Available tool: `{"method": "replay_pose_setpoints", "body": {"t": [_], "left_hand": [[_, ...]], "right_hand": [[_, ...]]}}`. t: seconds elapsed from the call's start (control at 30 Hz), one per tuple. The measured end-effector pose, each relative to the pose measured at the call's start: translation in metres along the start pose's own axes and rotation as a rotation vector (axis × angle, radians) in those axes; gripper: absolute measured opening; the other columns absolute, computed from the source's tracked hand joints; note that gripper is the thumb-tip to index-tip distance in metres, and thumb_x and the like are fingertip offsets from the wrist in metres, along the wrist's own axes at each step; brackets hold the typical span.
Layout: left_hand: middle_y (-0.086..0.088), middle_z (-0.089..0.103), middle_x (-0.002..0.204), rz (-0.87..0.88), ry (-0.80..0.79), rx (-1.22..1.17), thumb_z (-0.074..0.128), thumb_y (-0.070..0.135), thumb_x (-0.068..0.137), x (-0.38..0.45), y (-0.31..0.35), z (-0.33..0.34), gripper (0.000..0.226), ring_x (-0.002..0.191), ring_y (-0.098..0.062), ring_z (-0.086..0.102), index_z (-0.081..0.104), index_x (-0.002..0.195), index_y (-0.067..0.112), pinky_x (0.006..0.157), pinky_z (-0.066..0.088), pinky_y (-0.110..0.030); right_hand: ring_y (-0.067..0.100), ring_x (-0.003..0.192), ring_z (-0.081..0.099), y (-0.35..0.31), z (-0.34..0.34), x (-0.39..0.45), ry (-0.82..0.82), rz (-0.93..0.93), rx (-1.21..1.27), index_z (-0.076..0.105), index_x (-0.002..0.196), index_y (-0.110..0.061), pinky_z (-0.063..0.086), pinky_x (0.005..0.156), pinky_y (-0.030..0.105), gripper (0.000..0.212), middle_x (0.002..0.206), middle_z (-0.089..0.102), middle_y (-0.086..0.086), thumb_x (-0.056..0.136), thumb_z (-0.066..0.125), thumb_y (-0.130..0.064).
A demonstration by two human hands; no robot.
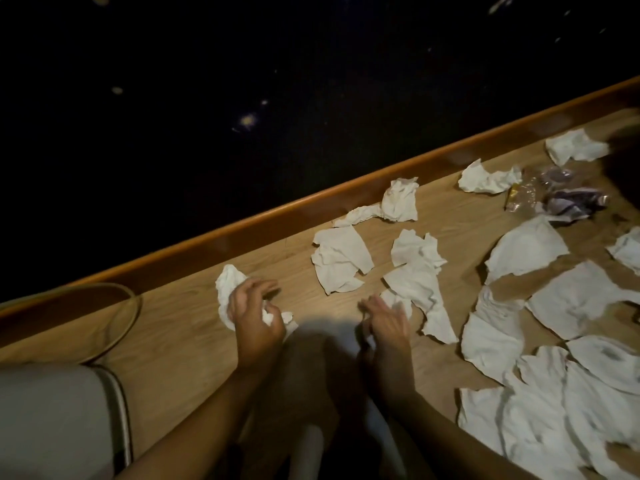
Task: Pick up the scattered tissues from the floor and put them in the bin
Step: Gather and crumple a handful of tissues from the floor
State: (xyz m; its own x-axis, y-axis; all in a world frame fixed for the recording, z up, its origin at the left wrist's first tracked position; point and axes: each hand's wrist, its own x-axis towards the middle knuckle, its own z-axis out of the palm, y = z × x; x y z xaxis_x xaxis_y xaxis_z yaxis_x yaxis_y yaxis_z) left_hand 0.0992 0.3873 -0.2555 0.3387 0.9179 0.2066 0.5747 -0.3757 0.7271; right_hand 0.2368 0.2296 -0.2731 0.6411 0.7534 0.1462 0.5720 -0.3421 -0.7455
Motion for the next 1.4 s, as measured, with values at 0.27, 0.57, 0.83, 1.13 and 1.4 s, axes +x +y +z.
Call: {"method": "replay_pose_setpoints", "body": {"t": [0.27, 0.57, 0.83, 1.13, 1.4], "left_hand": [[0.0, 0.032, 0.157, -0.063, -0.197, 0.227, 0.05, 0.067, 0.084, -0.033, -0.033, 0.0, 0.069, 0.15, -0.019, 0.013, 0.044, 0.14, 0.026, 0.12, 0.0, -0.054], [0.011, 0.06, 0.111, 0.008, -0.267, -0.04, 0.067, 0.028, 0.088, -0.035, -0.009, 0.006, 0.026, 0.104, -0.01, 0.054, 0.061, 0.114, 0.029, 0.089, 0.05, -0.038], [-0.003, 0.037, 0.147, -0.181, 0.06, -0.002, 0.063, 0.009, 0.09, 0.023, -0.013, 0.001, 0.03, 0.135, -0.022, 0.037, 0.065, 0.119, 0.018, 0.108, 0.038, -0.035], [-0.001, 0.06, 0.119, -0.139, -0.084, 0.006, 0.067, 0.014, 0.089, 0.006, -0.013, 0.021, 0.027, 0.111, -0.019, 0.055, 0.065, 0.116, 0.018, 0.097, 0.049, -0.041], [0.005, 0.06, 0.1, -0.083, -0.211, -0.021, 0.076, 0.021, 0.082, -0.003, 0.013, 0.034, 0.023, 0.091, -0.013, 0.056, 0.066, 0.103, 0.023, 0.074, 0.049, -0.027]], "right_hand": [[0.024, 0.14, 0.033, 0.001, -0.005, -0.006, -0.137, 0.193, -0.305, 0.055, 0.128, -0.02, 0.002, 0.118, 0.054, 0.057, 0.14, 0.05, 0.003, 0.078, 0.049, -0.047], [0.012, 0.106, 0.052, -0.014, -0.013, -0.015, -0.308, 0.163, -0.049, 0.059, 0.118, -0.026, 0.048, 0.09, 0.03, 0.032, 0.119, 0.054, 0.0, 0.087, 0.064, -0.032], [0.004, 0.118, 0.042, -0.011, -0.049, 0.041, 0.104, 0.227, 0.094, 0.066, 0.1, -0.016, 0.03, 0.092, 0.003, 0.026, 0.126, 0.049, -0.005, 0.083, 0.061, 0.003], [0.021, 0.116, 0.04, 0.032, -0.052, 0.024, 0.043, 0.425, -0.282, 0.052, 0.133, -0.02, 0.037, 0.096, 0.035, 0.051, 0.126, 0.053, 0.007, 0.089, 0.06, -0.046], [0.018, 0.109, 0.041, 0.034, -0.048, 0.01, 0.013, 0.381, -0.253, 0.06, 0.105, -0.012, 0.035, 0.092, 0.031, 0.026, 0.113, 0.049, 0.005, 0.083, 0.064, -0.025]]}}
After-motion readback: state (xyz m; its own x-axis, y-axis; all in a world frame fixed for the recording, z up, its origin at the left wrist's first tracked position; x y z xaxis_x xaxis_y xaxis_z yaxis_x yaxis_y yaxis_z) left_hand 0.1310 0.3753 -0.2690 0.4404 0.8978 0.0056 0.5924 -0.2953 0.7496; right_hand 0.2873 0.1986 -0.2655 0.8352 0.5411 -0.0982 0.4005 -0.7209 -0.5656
